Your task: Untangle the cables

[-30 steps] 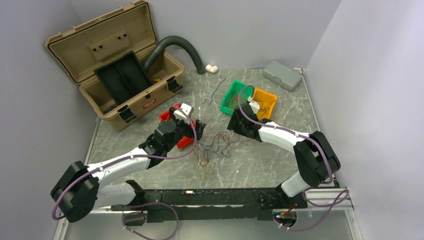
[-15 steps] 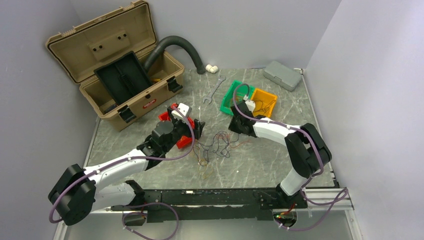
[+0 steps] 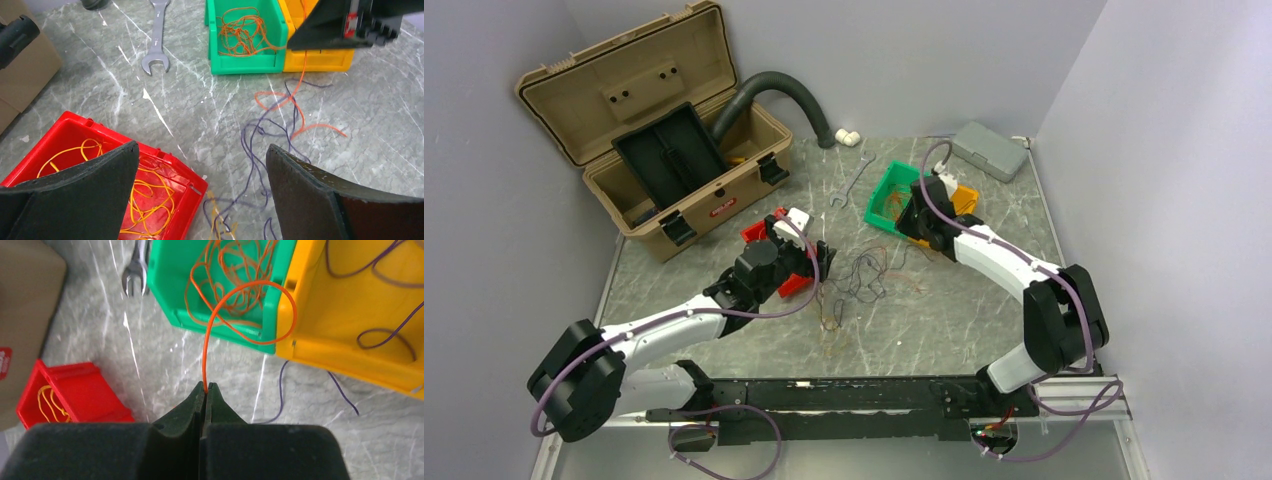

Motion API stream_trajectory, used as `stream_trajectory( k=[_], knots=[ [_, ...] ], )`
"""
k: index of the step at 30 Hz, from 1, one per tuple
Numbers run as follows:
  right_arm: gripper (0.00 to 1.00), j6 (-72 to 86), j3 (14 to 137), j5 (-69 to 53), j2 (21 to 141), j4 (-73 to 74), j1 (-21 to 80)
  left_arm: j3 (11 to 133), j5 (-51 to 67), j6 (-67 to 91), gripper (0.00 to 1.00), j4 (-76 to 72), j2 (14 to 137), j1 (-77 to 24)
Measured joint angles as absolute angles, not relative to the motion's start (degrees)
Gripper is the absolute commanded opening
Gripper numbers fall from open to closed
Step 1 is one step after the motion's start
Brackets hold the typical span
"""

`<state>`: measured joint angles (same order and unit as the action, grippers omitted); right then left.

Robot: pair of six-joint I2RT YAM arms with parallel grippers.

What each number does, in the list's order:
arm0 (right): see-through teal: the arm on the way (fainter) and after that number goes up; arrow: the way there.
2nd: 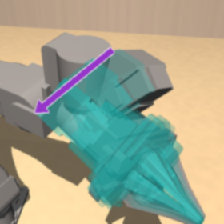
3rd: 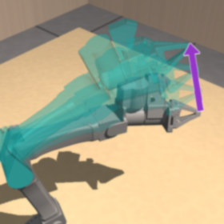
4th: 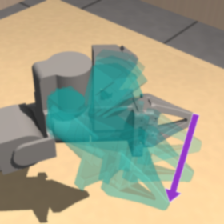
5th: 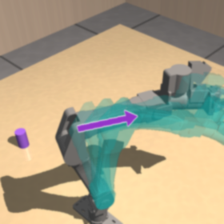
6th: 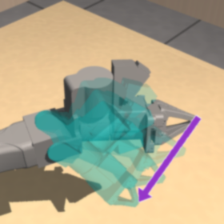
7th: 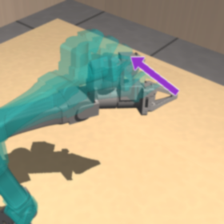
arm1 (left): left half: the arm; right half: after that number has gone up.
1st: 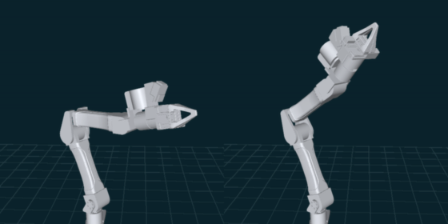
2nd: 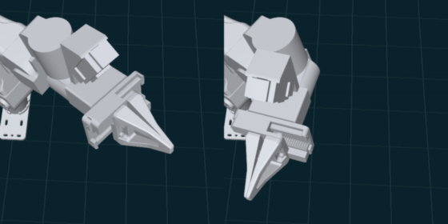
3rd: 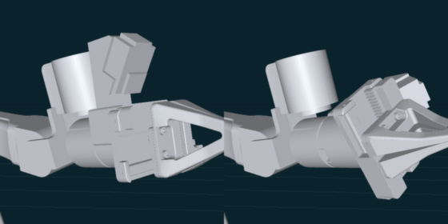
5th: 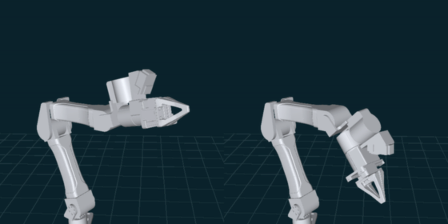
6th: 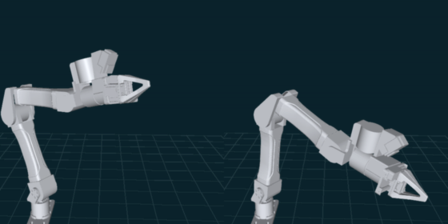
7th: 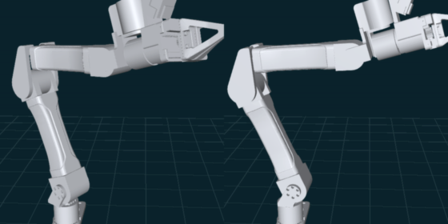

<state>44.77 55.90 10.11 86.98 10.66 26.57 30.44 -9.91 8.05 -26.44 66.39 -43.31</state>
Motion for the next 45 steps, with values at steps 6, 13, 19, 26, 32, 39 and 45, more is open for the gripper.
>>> stream_trajectory(
  k=[6,13,19,26,32,39,45],
  knots=[
    [0.0,43.09,59.55,8.34,86.41,10.79,22.48,30.79,-9.32,7.94,0.99,-26.28,67.02,-43.31],
    [0.0,42.5,61.54,5.48,86.13,10.96,21.04,30.81,-8.8,7.66,0.99,-26.28,67.11,-43.31],
    [0.0,42.41,62.33,2.92,86.11,11.29,20.97,35.33,-5.85,7.6,0.99,-24.29,72.77,-43.31],
    [0.0,42.44,62.33,1.26,84.9,11.53,20.93,46.65,1.13,7.79,0.99,-16.6,84.82,-43.31],
    [0.0,42.48,62.3,-0.64,84.75,11.49,20.91,59.22,8.49,8.16,0.94,-6.48,98.52,-43.07],
    [0.0,42.5,62.3,-0.78,84.75,11.51,20.82,67.55,13.15,9.65,0.41,3.14,108.53,-42.7],
    [0.0,42.94,62.3,0.38,84.4,11.55,20.64,70.48,16.1,11.7,0.0,7.97,112.46,-41.19]
  ],
)
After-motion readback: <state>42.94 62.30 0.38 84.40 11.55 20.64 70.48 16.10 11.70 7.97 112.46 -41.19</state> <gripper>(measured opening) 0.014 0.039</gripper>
